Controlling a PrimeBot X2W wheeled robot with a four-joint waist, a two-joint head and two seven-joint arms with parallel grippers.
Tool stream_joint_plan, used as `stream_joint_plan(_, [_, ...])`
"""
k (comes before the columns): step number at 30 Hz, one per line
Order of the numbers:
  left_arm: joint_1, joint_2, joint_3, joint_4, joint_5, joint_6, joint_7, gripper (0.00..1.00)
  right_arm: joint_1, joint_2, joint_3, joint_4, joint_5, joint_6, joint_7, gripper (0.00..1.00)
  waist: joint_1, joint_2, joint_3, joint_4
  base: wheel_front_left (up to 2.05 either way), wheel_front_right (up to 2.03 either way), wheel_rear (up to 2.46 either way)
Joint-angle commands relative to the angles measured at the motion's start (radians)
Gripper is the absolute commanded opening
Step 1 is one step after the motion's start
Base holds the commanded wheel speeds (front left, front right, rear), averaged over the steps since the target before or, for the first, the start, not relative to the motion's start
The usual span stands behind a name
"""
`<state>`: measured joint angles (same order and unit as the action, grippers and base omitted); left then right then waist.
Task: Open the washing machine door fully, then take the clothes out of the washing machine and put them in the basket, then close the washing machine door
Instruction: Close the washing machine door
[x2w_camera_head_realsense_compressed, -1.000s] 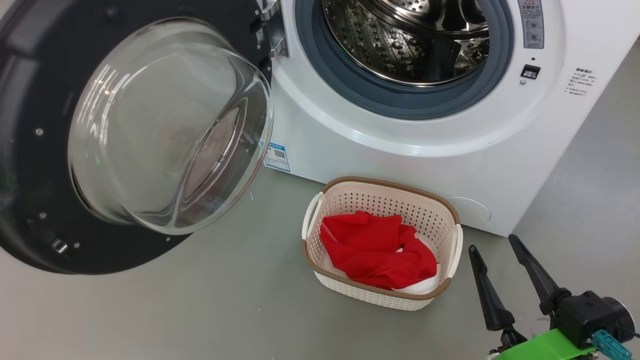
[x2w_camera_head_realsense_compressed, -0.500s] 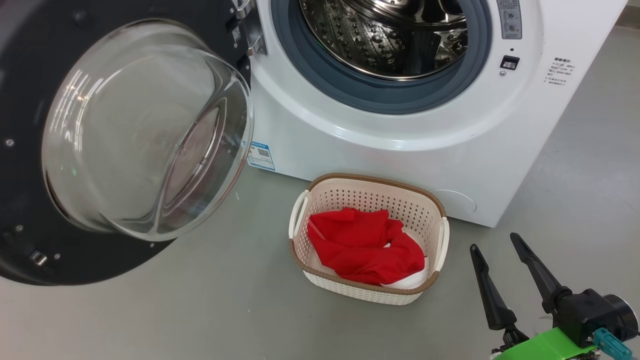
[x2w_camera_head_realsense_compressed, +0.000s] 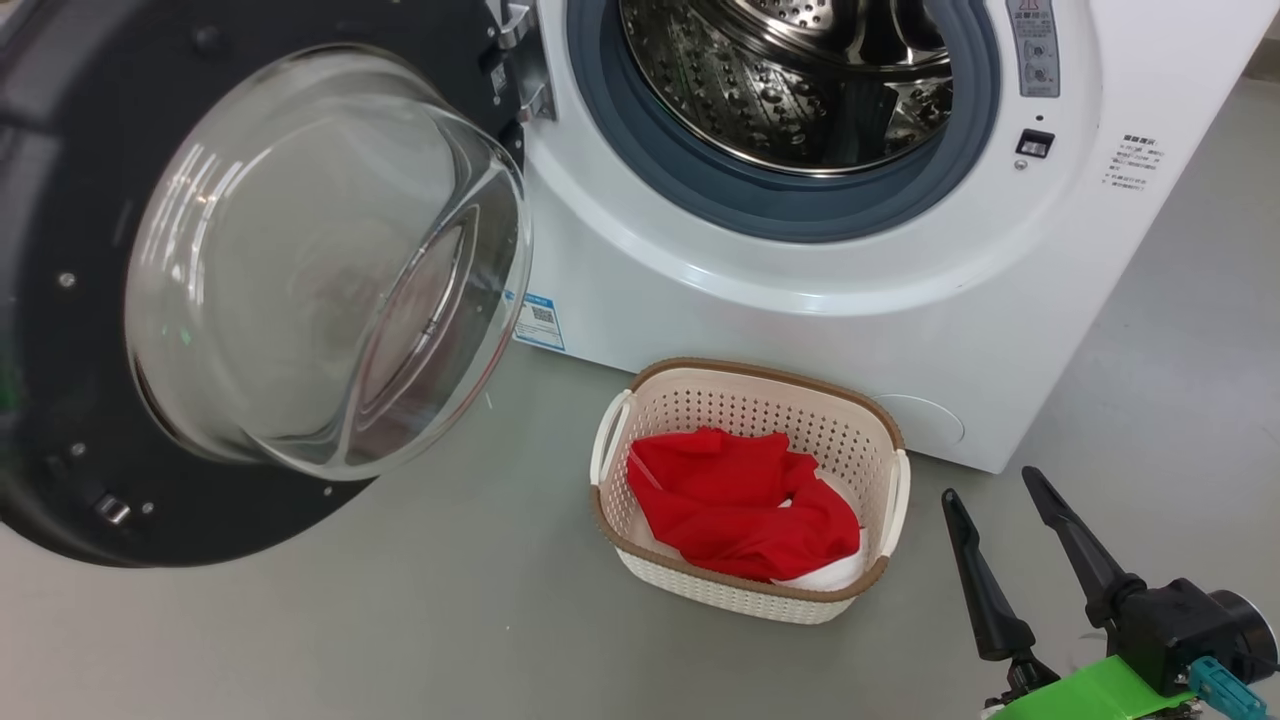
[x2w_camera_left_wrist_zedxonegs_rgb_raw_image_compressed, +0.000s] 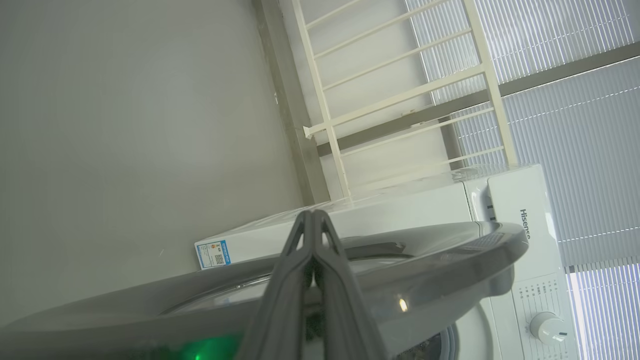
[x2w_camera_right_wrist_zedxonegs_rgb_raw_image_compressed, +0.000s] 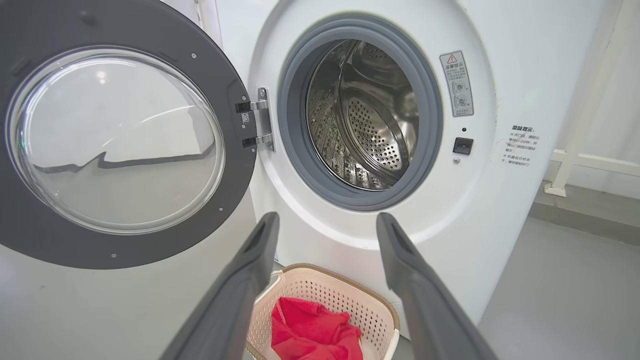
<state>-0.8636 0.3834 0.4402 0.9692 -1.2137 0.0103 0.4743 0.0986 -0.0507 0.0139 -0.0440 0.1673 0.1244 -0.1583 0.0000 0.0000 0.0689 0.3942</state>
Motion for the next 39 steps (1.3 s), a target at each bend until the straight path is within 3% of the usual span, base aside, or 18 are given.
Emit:
stream_joint_plan(1, [0.004, 0.039, 0.0, -0.03, -0.008, -0.013, 0.023, 0.0, -0.02, -0.003, 0.023, -0.023, 0.007, 0.006, -0.01, 1.0, 0.0, 0.0, -0.007, 0.006, 0.0, 0.0, 0.0])
stream_joint_plan(21, [0.094, -0.061, -0.007, -0.194, -0.08, -0.032, 0.174, 0.0, -0.011, 0.0, 0.024, -0.012, 0.015, 0.006, -0.024, 1.0, 0.0, 0.0, -0.018, 0.015, 0.0, 0.0, 0.0])
stream_joint_plan(39, [0.236, -0.212, -0.015, -0.554, -0.149, 0.052, 0.269, 0.0, -0.019, 0.0, 0.026, 0.001, 0.03, 0.006, -0.039, 1.0, 0.0, 0.0, -0.007, -0.001, 0.0, 0.0, 0.0])
